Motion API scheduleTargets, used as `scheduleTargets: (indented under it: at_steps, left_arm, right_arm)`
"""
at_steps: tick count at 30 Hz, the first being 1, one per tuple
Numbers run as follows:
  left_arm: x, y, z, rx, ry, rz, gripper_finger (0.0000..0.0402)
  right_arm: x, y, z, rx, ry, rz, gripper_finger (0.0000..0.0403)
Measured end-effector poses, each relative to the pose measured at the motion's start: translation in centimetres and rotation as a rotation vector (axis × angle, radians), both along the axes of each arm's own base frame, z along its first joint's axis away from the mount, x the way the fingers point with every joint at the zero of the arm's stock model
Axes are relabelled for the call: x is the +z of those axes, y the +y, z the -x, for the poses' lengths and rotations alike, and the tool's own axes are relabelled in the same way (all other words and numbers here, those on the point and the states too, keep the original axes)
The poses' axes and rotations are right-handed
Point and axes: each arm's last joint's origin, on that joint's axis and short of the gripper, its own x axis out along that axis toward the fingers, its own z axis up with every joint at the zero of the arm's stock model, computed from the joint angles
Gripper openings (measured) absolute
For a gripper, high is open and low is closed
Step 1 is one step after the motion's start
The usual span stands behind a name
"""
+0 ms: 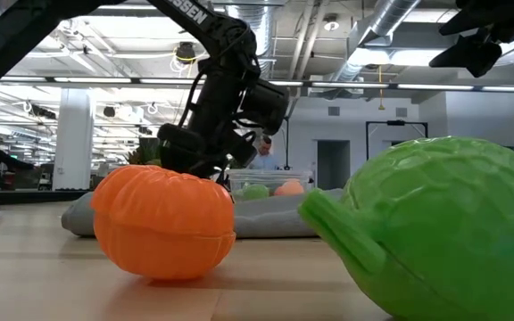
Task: Pick and placing Produce into tupperware
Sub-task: Put the bell pepper into the bin
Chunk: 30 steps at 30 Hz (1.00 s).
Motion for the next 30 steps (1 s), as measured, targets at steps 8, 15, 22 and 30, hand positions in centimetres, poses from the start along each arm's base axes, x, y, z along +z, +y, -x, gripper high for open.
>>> scheduleTargets:
  at_steps: [8,15,22,30]
  left_arm:
    - [0.0,-1.5,-0.3,0.004,-0.005,0.021,0.0368]
    - [0.0,-3.4,-0.6,0.009,-0.010,0.059,0.0368]
    - [0.0,-4.9,-0.7,-0.016,-0.009,0.062,0.0368]
    - [-0.2,-5.3,-1.4,-0.019,-0.073,0.018,0.0361]
  right_arm:
    - [0.0,0.0,0.0,-0.003,-0.002,-0.008,0.0322]
    - [0.0,0.0,0.0,-0.007,-0.003,-0.016,0.0322]
    - [0.0,0.0,0.0,-0.007,-0.003,-0.016,0.0322]
    - [0.0,0.0,0.0,-0.009,-0.004,-0.024,0.0322]
